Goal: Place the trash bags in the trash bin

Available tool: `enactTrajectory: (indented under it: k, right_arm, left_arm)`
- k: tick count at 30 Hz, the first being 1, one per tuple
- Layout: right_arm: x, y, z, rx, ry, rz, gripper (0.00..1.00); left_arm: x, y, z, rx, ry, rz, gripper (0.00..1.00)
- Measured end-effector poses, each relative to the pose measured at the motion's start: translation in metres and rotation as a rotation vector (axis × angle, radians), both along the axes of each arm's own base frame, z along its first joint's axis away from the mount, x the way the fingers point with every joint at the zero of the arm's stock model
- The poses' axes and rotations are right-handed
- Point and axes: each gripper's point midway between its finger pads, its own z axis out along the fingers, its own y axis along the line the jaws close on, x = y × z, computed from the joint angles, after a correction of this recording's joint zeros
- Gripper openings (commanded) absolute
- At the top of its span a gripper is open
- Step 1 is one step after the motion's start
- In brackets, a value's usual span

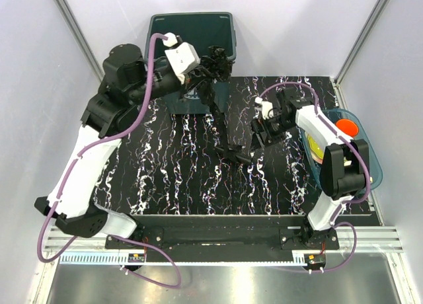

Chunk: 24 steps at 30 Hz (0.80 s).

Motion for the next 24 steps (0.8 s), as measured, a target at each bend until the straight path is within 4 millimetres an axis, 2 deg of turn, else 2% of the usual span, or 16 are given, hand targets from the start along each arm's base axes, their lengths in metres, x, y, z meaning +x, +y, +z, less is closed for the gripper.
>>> enactTrajectory:
  k: [4, 9, 11, 15, 19, 24]
  right_arm:
    - [-0.001, 0.019, -0.004, -0.029, -0.031, 0.06, 0.98]
    - [-0.003, 0.042, -0.021, -0.065, -0.041, 0.127, 0.98]
    - [0.003, 0.048, -0.029, -0.083, -0.042, 0.139, 0.97]
    - [0.024, 0.06, -0.044, -0.124, -0.061, 0.14, 0.97]
    - [0.037, 0.071, -0.053, -0.201, -0.135, 0.147, 0.97]
    - [0.051, 0.076, -0.06, -0.308, -0.235, 0.139, 0.98]
  left_arm:
    - [-0.013, 0.019, 0.021, -0.025, -0.061, 0.046, 0.0]
    - [-0.043, 0.047, 0.061, -0.088, -0.171, 0.085, 0.0]
    - [-0.055, 0.059, 0.077, -0.12, -0.218, 0.1, 0.0]
    - [-0.068, 0.079, 0.096, -0.153, -0.282, 0.158, 0.0]
    - [-0.06, 0.104, 0.105, -0.17, -0.33, 0.298, 0.0]
    - [-0.047, 0.133, 0.09, -0.144, -0.322, 0.449, 0.0]
